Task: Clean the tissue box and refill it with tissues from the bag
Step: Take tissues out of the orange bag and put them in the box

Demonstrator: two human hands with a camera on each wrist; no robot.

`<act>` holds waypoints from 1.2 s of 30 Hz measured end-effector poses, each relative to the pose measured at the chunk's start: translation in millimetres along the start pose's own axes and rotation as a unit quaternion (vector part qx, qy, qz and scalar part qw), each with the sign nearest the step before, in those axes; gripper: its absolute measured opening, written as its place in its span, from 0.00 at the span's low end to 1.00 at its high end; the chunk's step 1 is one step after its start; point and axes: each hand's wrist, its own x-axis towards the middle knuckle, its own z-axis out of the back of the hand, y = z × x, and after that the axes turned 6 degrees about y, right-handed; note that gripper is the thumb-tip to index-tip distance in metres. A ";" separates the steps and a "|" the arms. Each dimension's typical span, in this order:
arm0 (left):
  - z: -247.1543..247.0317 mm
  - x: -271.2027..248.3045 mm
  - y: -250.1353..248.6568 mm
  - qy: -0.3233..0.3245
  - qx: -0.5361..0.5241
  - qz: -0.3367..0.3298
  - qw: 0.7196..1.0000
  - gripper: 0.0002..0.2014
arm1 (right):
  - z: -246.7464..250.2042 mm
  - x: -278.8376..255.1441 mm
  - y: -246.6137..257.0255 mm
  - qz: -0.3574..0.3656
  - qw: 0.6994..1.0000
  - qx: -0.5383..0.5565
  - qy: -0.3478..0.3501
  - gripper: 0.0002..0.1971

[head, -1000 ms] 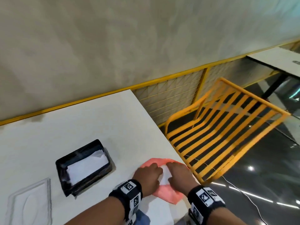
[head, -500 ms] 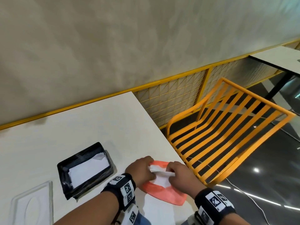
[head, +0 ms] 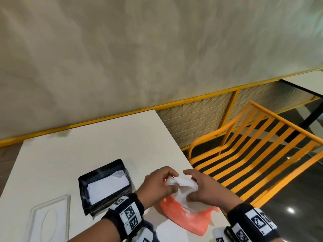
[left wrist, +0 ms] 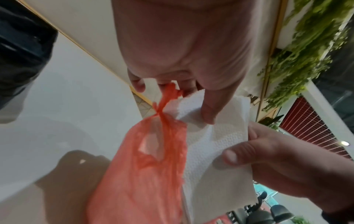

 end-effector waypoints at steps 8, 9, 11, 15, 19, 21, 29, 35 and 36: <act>22.8 -15.3 -39.2 -0.099 -0.200 -0.108 0.969 0.31 | 35.0 -4.8 36.1 0.089 0.973 0.212 -0.002 0.15; 28.1 -18.0 -41.6 -0.122 -0.237 -0.107 0.958 0.33 | 37.6 -5.3 40.2 0.106 0.957 0.271 0.000 0.16; 39.4 -26.5 -45.3 -0.162 -0.319 -0.087 0.930 0.34 | 39.5 -6.3 54.1 0.141 0.909 0.391 -0.011 0.18; 53.5 -48.6 -50.4 -0.161 -0.495 -0.046 0.853 0.32 | 32.1 1.7 98.0 0.237 0.798 0.536 -0.140 0.29; 57.0 -61.1 -61.8 -0.130 -0.660 -0.071 0.736 0.35 | 8.7 12.5 142.6 0.294 0.750 0.559 -0.198 0.33; 62.8 -67.0 -67.5 -0.140 -0.687 -0.084 0.708 0.35 | -6.7 20.3 157.3 0.306 0.753 0.554 -0.182 0.38; 92.3 -82.9 -47.6 -0.268 -0.656 -0.072 0.702 0.33 | -35.6 37.5 179.6 0.377 0.773 0.458 -0.224 0.24; 102.2 -91.1 -46.2 -0.271 -0.649 -0.056 0.708 0.29 | -44.3 35.6 197.1 0.320 0.776 0.505 -0.201 0.25; 104.4 -92.9 -46.9 -0.274 -0.650 -0.052 0.707 0.27 | -45.8 36.3 198.1 0.314 0.782 0.501 -0.198 0.27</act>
